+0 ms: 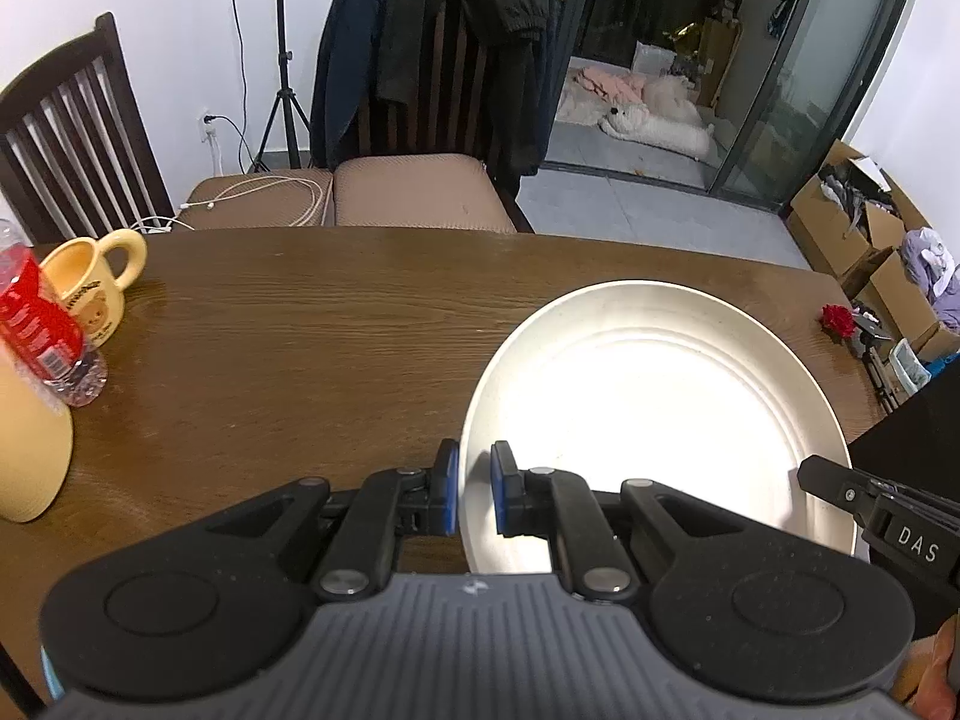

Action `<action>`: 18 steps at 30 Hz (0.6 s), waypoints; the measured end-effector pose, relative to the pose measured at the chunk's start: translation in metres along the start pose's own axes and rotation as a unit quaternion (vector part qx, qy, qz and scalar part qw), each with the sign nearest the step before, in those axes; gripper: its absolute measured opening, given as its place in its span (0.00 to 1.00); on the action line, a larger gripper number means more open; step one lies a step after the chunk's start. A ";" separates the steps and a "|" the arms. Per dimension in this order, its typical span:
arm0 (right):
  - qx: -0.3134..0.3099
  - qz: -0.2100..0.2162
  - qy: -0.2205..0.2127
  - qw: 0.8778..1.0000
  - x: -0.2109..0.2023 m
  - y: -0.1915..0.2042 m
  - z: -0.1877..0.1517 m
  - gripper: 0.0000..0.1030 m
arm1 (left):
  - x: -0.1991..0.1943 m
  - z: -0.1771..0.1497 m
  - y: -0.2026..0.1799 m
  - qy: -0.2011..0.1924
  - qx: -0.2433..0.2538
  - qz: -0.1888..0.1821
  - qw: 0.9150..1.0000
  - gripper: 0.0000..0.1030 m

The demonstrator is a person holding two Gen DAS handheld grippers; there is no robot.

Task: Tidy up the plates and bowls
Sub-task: 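Carry the cream plate with both grippers toward the stacked cream plates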

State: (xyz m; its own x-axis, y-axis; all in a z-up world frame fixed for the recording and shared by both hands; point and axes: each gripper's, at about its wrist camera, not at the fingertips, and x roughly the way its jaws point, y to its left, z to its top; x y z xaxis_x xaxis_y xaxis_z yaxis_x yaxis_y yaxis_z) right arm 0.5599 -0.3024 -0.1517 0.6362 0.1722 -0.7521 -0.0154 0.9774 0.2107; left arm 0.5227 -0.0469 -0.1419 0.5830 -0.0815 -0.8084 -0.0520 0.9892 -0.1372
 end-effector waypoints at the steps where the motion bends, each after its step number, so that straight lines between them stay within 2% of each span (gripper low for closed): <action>1: -0.001 0.000 -0.001 1.000 -0.003 0.002 -0.001 0.09 | -0.004 -0.002 0.002 -0.001 0.000 0.000 1.000 0.11; 18: -0.015 0.008 -0.008 1.000 -0.058 0.045 -0.043 0.09 | -0.068 -0.044 0.042 -0.015 -0.012 0.002 1.000 0.11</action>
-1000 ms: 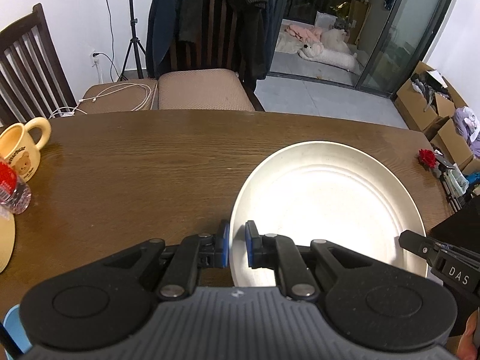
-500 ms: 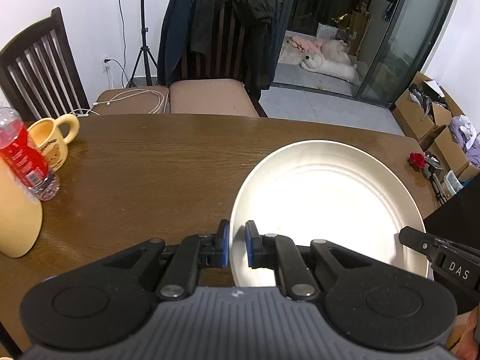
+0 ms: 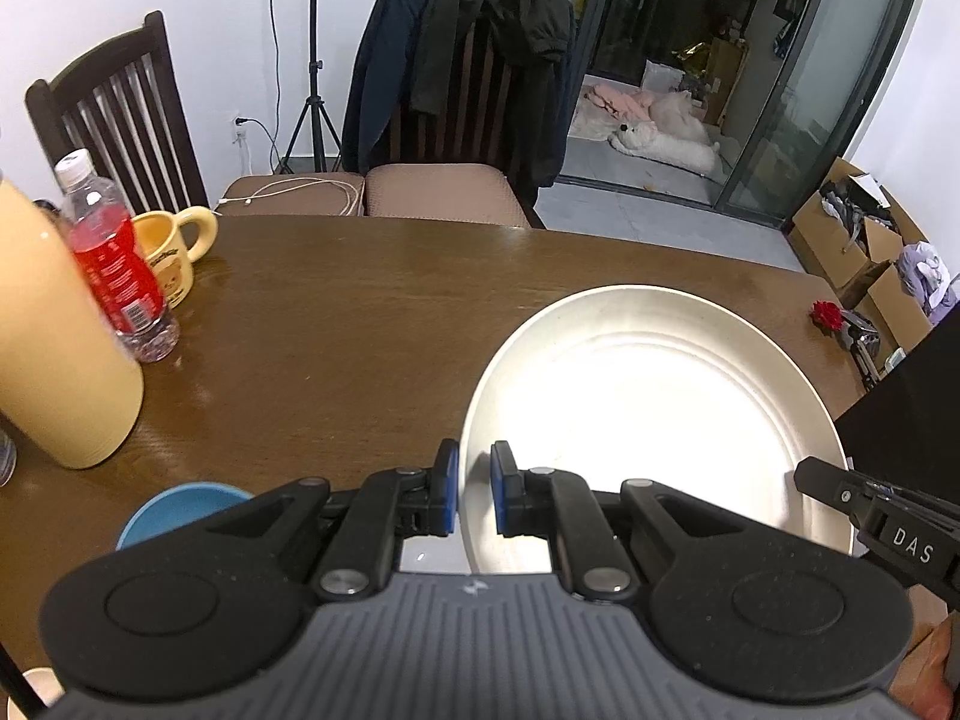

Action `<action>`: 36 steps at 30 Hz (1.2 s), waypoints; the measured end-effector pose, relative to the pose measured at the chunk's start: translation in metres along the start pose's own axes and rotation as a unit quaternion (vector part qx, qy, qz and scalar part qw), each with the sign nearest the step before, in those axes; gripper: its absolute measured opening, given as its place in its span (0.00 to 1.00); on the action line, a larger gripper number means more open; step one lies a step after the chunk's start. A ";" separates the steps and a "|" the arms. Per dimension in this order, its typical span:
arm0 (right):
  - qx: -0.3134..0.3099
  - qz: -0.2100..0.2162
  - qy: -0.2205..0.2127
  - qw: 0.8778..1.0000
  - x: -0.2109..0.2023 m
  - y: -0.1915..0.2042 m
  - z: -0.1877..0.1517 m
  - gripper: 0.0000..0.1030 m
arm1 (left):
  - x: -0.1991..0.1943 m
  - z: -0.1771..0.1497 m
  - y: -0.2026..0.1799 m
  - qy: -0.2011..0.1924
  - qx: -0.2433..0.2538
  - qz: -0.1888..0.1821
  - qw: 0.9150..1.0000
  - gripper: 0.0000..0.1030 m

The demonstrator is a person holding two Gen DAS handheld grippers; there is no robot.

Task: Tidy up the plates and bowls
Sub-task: 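Carry the cream plate with both grippers toward the stacked cream plates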

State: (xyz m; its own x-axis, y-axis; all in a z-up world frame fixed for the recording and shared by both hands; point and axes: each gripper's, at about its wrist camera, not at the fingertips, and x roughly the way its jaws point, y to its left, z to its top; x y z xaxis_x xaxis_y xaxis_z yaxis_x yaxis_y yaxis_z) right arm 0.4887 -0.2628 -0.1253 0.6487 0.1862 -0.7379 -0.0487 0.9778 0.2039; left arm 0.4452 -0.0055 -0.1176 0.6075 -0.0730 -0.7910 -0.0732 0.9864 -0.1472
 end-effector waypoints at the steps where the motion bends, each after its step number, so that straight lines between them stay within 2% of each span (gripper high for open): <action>1: -0.001 0.000 -0.001 1.000 -0.004 0.003 -0.003 0.09 | -0.003 -0.002 0.003 -0.001 0.000 -0.001 1.000 0.11; 19: -0.009 0.010 -0.005 1.000 -0.060 0.057 -0.062 0.10 | -0.075 -0.053 0.055 -0.019 -0.009 0.002 1.000 0.11; 36: -0.022 0.020 -0.006 1.000 -0.103 0.114 -0.116 0.10 | -0.127 -0.099 0.111 -0.026 -0.018 0.010 0.999 0.11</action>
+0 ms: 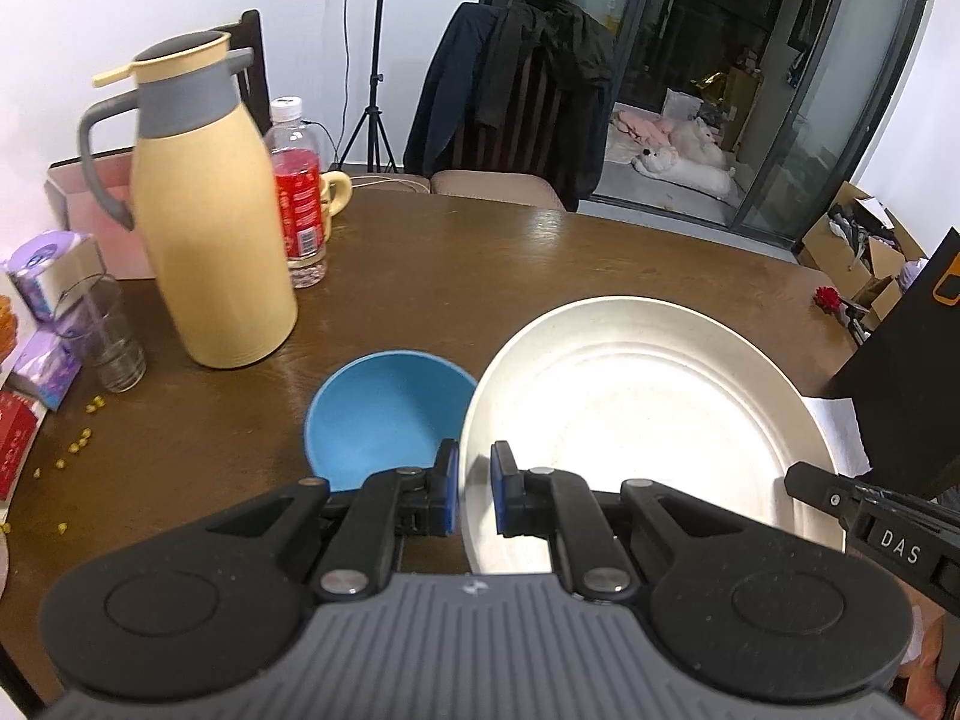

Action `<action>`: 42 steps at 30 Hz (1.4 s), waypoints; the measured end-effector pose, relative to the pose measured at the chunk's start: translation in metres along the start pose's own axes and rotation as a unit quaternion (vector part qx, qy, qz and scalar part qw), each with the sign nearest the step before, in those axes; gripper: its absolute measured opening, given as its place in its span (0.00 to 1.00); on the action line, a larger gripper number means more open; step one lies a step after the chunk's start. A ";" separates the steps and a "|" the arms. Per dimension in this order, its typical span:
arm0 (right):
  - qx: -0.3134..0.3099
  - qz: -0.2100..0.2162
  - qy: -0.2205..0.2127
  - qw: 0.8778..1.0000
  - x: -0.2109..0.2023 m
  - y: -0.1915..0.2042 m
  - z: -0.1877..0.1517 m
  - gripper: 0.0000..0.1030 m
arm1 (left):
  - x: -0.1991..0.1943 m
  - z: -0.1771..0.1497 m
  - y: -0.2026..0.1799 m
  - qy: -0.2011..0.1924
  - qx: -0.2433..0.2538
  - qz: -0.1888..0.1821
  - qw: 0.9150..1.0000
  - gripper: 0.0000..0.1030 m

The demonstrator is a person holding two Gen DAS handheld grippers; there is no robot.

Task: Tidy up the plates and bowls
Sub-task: 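Carry the cream plate with both grippers toward the stacked cream plates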

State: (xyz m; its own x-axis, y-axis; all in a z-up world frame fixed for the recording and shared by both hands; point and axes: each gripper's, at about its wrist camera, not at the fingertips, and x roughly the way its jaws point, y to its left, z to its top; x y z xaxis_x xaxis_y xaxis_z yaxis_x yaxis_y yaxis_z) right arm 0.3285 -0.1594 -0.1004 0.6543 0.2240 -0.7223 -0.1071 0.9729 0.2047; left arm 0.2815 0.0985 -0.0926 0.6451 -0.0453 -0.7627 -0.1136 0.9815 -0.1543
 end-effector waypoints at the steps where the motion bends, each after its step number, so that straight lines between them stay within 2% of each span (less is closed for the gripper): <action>1: -0.001 0.000 0.000 1.000 -0.002 0.003 -0.002 0.10 | -0.002 -0.001 0.003 0.000 -0.001 0.000 1.000 0.11; 20: -0.014 0.014 0.007 1.000 -0.033 0.059 -0.060 0.10 | -0.047 -0.051 0.061 -0.002 -0.022 0.007 1.000 0.11; 42: -0.058 0.049 0.041 0.996 -0.024 0.120 -0.097 0.10 | -0.069 -0.089 0.128 0.006 -0.072 0.044 0.996 0.11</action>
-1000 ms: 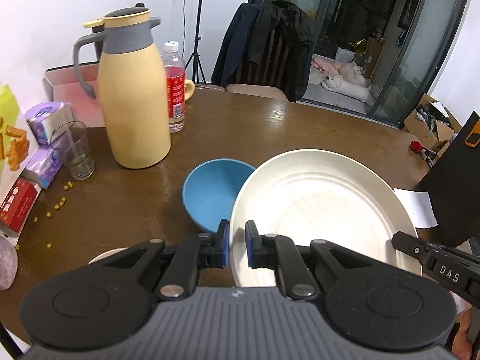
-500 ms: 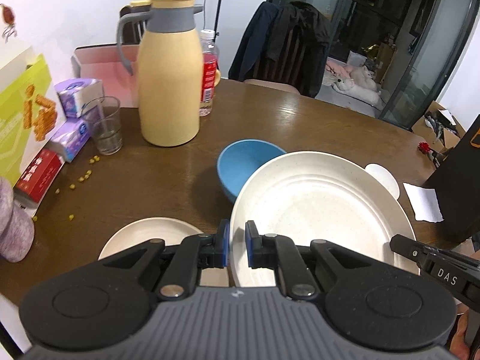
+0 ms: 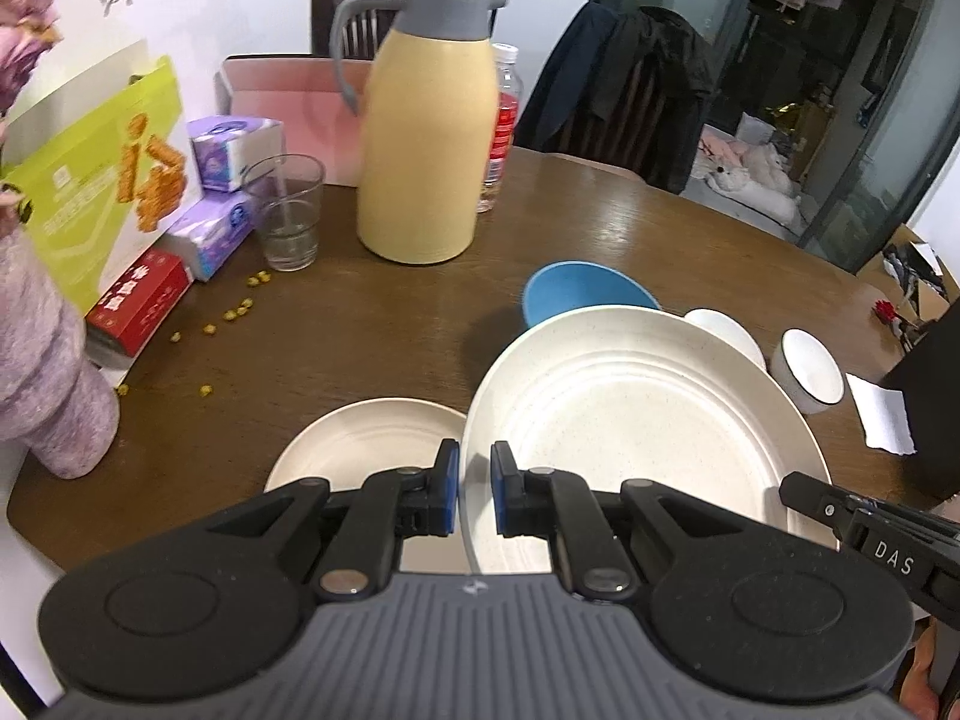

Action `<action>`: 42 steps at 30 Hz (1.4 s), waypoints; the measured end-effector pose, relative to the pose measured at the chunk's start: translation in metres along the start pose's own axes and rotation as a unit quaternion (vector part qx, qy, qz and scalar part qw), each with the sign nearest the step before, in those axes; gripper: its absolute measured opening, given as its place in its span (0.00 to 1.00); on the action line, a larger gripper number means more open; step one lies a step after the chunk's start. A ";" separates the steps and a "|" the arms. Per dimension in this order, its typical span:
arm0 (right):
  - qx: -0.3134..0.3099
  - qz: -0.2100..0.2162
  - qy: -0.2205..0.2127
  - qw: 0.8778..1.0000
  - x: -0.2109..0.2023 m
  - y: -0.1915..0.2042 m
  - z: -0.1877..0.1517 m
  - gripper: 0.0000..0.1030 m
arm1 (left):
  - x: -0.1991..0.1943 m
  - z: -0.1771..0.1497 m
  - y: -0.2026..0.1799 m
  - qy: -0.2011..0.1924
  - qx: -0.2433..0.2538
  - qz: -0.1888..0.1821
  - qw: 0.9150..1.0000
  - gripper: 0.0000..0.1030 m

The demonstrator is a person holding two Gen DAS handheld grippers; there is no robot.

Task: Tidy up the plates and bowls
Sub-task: 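Carry the cream plate with both grippers toward the stacked cream plates, then lower the held cream plate onto the stacked plates with both grippers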

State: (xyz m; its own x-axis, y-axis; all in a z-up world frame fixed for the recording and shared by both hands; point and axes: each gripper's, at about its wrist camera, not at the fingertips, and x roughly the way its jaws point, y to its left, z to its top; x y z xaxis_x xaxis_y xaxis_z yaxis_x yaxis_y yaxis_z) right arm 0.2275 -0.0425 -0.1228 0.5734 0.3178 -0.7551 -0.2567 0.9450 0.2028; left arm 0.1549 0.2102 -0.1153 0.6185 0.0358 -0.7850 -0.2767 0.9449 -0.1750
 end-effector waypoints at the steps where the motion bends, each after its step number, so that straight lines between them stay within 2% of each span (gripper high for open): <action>1: -0.002 0.002 0.001 1.000 0.002 0.002 0.000 0.10 | 0.000 -0.001 0.003 0.000 -0.003 0.002 1.000 0.11; 17: -0.037 0.027 0.020 0.999 0.038 0.043 -0.010 0.10 | 0.016 -0.012 0.052 0.008 -0.028 0.028 0.999 0.11; 42: -0.092 0.041 0.059 0.993 0.103 0.077 -0.025 0.10 | 0.067 -0.032 0.097 0.035 -0.058 0.068 0.995 0.11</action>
State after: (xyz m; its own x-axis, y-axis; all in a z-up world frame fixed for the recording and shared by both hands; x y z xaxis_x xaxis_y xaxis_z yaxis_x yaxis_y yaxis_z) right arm 0.2472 0.0605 -0.2004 0.4531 0.3711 -0.8105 -0.4430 0.8827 0.1566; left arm 0.1462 0.2941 -0.2043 0.5175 0.1335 -0.8452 -0.4399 0.8888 -0.1290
